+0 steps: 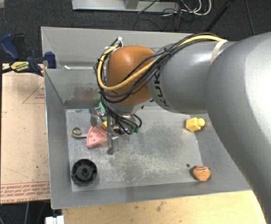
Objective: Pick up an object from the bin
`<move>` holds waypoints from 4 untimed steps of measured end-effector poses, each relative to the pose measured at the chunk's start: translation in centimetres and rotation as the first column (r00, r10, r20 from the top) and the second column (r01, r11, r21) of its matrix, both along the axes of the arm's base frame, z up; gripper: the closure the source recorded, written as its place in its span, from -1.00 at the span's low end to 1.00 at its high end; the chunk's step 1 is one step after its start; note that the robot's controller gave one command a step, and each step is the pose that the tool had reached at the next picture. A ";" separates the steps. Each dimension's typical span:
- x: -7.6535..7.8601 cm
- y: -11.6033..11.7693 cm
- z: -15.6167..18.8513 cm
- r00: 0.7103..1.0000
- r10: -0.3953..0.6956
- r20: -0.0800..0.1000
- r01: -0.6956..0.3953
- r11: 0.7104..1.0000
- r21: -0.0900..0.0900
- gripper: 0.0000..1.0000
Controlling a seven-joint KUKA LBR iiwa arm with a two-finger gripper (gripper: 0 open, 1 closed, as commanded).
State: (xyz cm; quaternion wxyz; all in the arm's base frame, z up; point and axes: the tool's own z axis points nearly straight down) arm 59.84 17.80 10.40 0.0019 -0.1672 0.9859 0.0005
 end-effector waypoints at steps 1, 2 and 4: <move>-3.6 -0.7 -3.2 0.999 0.032 0.003 -0.032 0.999 0.004 1.00; -3.6 -0.7 -3.2 0.999 0.032 0.002 -0.032 0.999 0.004 1.00; -0.7 0.8 5.1 0.998 0.059 -0.001 -0.059 0.998 0.002 1.00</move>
Offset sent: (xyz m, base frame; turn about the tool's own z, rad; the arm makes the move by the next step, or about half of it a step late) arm 0.0000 0.0000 0.0000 0.0000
